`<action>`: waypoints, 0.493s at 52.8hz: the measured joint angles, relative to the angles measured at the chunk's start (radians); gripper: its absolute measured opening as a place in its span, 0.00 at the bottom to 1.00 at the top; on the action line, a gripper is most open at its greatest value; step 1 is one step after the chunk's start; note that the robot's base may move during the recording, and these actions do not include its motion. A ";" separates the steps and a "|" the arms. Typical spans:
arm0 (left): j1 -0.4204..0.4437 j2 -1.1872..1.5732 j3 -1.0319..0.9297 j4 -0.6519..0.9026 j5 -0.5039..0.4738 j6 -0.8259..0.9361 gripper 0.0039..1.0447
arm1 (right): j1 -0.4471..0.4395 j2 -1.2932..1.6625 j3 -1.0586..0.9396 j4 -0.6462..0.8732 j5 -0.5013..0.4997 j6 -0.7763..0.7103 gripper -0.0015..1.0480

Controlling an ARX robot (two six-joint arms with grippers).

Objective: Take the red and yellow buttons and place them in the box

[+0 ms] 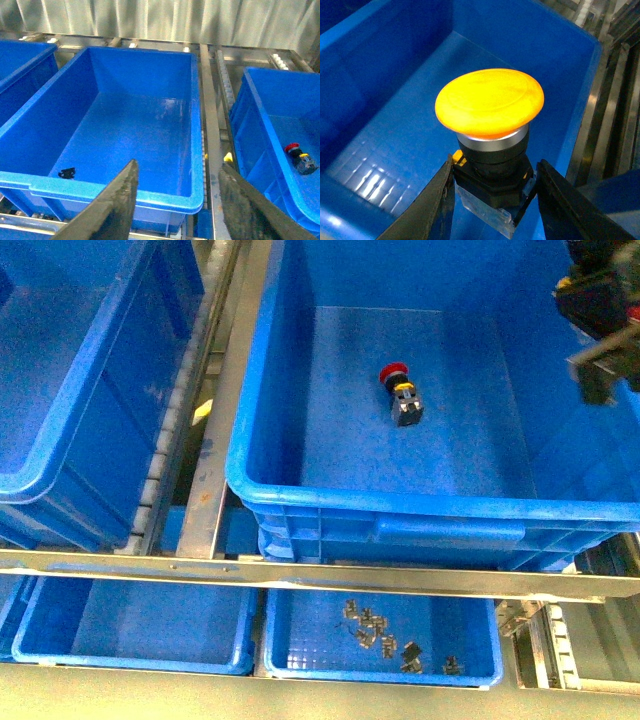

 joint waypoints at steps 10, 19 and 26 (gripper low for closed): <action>0.000 0.000 0.000 0.000 0.000 0.000 0.82 | 0.003 0.331 0.254 -0.020 0.050 0.022 0.38; 0.000 0.000 0.000 0.000 0.000 0.002 0.92 | 0.006 0.574 0.480 -0.101 0.121 0.094 0.38; 0.000 0.000 0.000 0.000 0.000 0.002 0.93 | -0.001 0.755 0.668 -0.170 0.166 0.187 0.38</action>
